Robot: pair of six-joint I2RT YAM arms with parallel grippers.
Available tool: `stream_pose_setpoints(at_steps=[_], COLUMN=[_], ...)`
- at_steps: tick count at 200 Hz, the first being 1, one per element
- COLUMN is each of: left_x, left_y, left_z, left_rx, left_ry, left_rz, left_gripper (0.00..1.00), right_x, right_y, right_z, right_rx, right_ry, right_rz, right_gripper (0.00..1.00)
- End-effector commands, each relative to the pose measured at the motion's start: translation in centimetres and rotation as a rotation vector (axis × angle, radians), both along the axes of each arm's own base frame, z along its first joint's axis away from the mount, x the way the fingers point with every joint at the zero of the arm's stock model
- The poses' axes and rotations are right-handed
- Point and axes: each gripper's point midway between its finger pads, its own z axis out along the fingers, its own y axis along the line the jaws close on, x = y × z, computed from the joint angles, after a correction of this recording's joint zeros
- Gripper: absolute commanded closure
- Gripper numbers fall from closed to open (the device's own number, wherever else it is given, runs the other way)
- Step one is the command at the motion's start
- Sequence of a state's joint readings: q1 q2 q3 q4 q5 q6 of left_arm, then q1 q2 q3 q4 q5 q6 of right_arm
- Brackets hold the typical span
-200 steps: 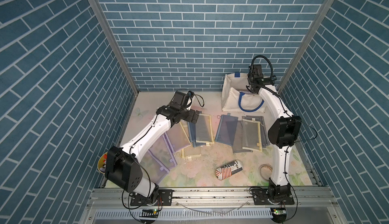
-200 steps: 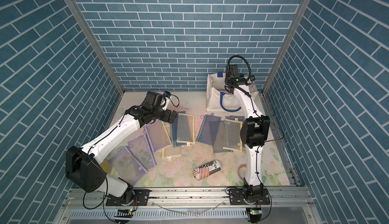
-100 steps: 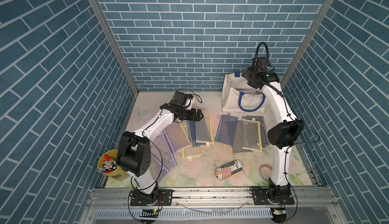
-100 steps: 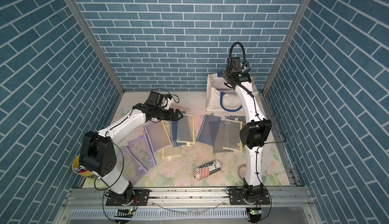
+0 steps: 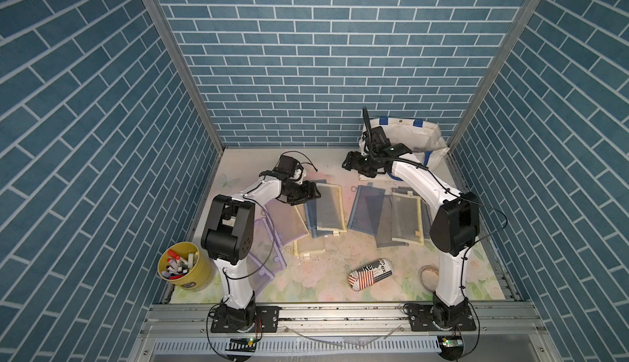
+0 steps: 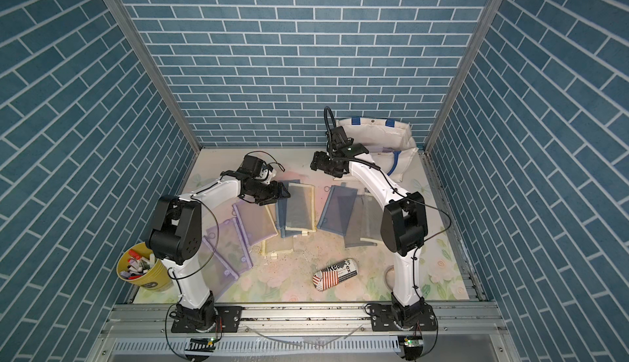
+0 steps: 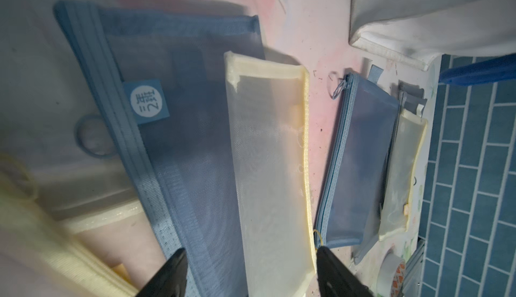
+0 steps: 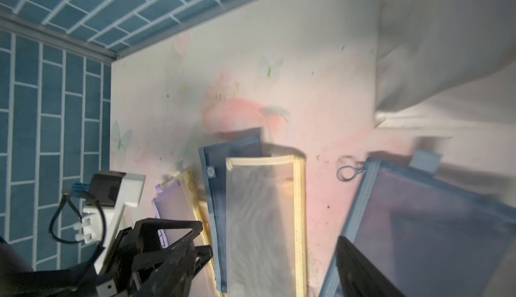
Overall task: Put the pencil pouch into the canvas bag
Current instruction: Pick up the pencil pouch.
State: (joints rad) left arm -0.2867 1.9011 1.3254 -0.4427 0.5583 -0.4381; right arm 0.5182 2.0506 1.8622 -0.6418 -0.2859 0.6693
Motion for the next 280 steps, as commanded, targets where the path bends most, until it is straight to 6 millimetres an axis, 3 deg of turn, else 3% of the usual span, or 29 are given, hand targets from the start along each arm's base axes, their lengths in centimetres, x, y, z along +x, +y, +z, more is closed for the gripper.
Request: stream_pose_setpoints(at_steps=[1, 43, 51, 54, 62, 118, 145, 183, 194, 197, 216, 243, 264, 280], left_x=[0.6, 0.4, 0.4, 0.4, 0.4, 0.0, 0.1, 0.2, 0.4, 0.4, 0.7, 0.0, -0.3, -0.3], left_y=[-0.9, -2.2, -2.4, -2.5, -2.7, -5.7, -6.4, -6.3, -6.2, -6.1, -6.0, -6.2, -6.3, -6.3], left_z=[0.2, -0.9, -1.2, -1.3, -1.5, -2.1, -1.7, 0.1, 0.9, 1.3, 4.0, 9.3, 13.0, 15.6], left_rx=[-0.042, -0.075, -0.083, -0.087, -0.101, -0.160, -0.186, -0.191, -0.204, -0.208, -0.259, -0.357, -0.468, -0.540], left_ry=[-0.005, 0.017, 0.022, 0.024, 0.029, 0.021, 0.010, -0.033, -0.051, -0.059, -0.120, -0.235, -0.286, -0.330], left_rz=[-0.002, -0.013, -0.009, -0.009, -0.003, -0.012, -0.005, -0.009, -0.012, -0.012, -0.022, -0.070, -0.085, -0.097], left_gripper=[0.32, 0.43, 0.44, 0.44, 0.45, 0.49, 0.64, 1.00, 1.00, 1.00, 1.00, 1.00, 1.00, 1.00], right_x=[-0.7, -2.1, -2.3, -2.5, -2.6, -3.6, -3.8, -3.6, -3.5, -3.2, -2.8, -1.4, -1.5, -2.3], right_y=[2.6, 3.6, 3.7, 3.6, 3.5, 3.9, 3.9, 3.4, 2.8, 2.7, 1.4, -0.2, 0.1, 0.2], right_z=[-1.7, -8.1, -8.6, -10.1, -11.2, -15.3, -15.4, -13.1, -12.7, -11.3, -8.4, -2.3, 3.0, 5.9], right_rx=[0.144, 0.212, 0.218, 0.207, 0.203, 0.242, 0.266, 0.299, 0.307, 0.319, 0.289, 0.364, 0.515, 0.600], right_ry=[0.094, 0.247, 0.263, 0.291, 0.308, 0.402, 0.405, 0.363, 0.358, 0.333, 0.275, 0.129, 0.027, -0.027], right_rz=[0.071, 0.071, 0.073, 0.068, 0.065, 0.037, 0.032, 0.025, 0.010, 0.012, 0.017, 0.025, 0.112, 0.165], right_gripper=[0.24, 0.29, 0.31, 0.31, 0.32, 0.40, 0.40, 0.40, 0.40, 0.40, 0.39, 0.38, 0.39, 0.38])
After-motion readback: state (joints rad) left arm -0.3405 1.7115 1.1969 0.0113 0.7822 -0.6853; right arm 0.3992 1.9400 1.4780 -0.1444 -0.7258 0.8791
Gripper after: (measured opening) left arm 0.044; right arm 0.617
